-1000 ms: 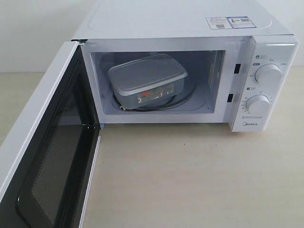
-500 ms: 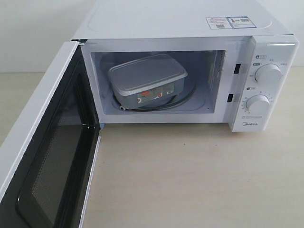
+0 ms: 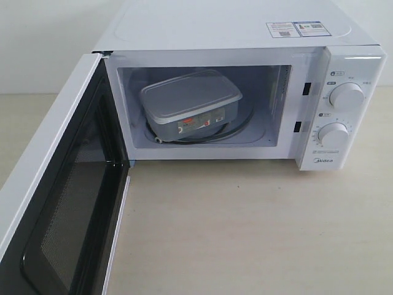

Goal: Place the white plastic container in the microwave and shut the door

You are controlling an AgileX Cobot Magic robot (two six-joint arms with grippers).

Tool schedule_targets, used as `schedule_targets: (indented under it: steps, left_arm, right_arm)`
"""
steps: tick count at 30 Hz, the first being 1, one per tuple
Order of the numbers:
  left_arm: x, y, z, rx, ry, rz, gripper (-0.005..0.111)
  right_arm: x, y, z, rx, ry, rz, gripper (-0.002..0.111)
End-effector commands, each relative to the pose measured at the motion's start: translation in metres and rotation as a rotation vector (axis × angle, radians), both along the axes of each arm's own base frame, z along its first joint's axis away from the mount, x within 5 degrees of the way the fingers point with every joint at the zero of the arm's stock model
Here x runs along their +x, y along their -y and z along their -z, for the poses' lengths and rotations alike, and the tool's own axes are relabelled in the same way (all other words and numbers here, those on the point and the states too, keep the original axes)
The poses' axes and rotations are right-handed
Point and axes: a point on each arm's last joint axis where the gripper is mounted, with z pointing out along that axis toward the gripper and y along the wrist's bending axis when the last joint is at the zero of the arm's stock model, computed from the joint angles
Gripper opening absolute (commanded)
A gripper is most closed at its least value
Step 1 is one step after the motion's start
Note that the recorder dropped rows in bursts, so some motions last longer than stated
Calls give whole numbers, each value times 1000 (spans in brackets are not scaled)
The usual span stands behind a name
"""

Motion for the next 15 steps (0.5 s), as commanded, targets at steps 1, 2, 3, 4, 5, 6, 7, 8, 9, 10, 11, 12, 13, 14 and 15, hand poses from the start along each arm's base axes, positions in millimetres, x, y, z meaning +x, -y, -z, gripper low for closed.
schedule_targets:
  steps: [1, 2, 3, 4, 5, 6, 7, 8, 9, 10, 11, 12, 13, 14, 15]
  left_arm:
    - [0, 0, 0, -20, 1, -4, 4]
    - [0, 0, 0, -20, 1, -4, 4]
    - [0, 0, 0, -20, 1, -4, 4]
    - [0, 0, 0, -20, 1, -4, 4]
    - [0, 0, 0, -20, 1, -4, 4]
    - [0, 0, 0, -20, 1, -4, 4]
    - [0, 0, 0, -20, 1, -4, 4]
    - [0, 0, 0, -20, 1, -4, 4]
    - [0, 0, 0, -20, 1, -4, 4]
    - [0, 0, 0, -20, 1, -4, 4]
    - [0, 0, 0, -20, 1, -4, 4]
    - [0, 0, 0, -20, 1, -4, 4]
    - [0, 0, 0, -20, 1, -4, 4]
    - [0, 0, 0, -20, 1, -4, 4]
    - [0, 0, 0, -20, 1, -4, 4]
  right_arm:
    - [-1, 1, 3, -22, -26, 4, 0]
    - [-1, 1, 3, -25, -30, 4, 0]
    - [-1, 1, 3, -26, -32, 4, 0]
    - [-1, 1, 4, -30, -44, 4, 0]
    - [-1, 1, 6, -34, -59, 5, 0]
    - [-2, 1, 7, -36, -69, 7, 0]
    - [-2, 1, 7, -36, -73, 10, 0]
    - [-2, 2, 7, -36, -73, 19, 0]
    - [-2, 2, 7, -36, -74, 27, 0]
    - [-2, 3, 7, -35, -74, 38, 0]
    - [-1, 4, 7, -35, -74, 51, 0]
    - [-1, 4, 7, -30, -75, 65, 0]
    - [-1, 5, 7, -30, -75, 78, 0]
    - [-1, 6, 7, -28, -75, 91, 0]
    - [-1, 6, 7, -27, -76, 101, 0]
